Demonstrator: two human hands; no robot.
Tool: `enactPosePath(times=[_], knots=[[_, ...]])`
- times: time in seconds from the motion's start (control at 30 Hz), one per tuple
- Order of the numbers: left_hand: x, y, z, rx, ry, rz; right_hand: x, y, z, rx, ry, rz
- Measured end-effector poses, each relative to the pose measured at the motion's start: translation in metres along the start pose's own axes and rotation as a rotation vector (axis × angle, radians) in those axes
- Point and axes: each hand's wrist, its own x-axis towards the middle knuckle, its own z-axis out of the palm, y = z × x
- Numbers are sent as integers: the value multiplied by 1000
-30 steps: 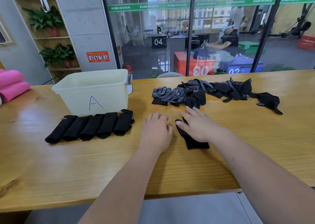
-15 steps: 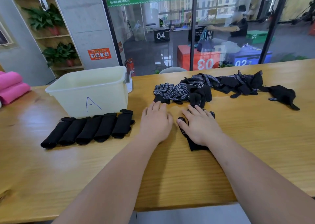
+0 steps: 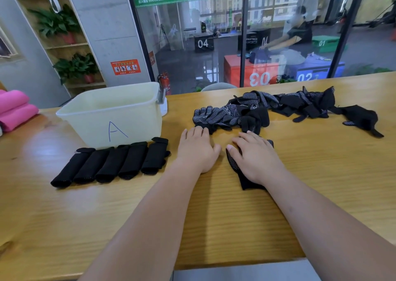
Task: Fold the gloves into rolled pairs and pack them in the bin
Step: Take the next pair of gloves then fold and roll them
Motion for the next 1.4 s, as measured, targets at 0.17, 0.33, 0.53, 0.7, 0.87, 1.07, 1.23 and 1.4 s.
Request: enactPosePath(times=[0.17,0.33,0.53,0.7,0.87,1.07,1.23,1.4], knots=[[-18,4,-12,27,11,25,0,0,-1,24,35,-6],[-45,-1,-26,73,-9,52,-2,1,-5,97,121,1],[-84,-7,-36,40,-12,57,-11,1,-13,146,317,-38],[-116,-10,-45,12,8,75,-23,-1,-19,247,407,-30],[-139,-18,-44,-35,115,128,-48,-1,-24,216,325,-55],[-153,-24,-34,-127,283,178,-71,-3,-26,-22,143,-134],[-155,-24,-36,-175,276,174,-85,-9,-31,-23,139,-185],[-152,-24,-44,-239,192,125,-85,-6,-30,39,170,-171]])
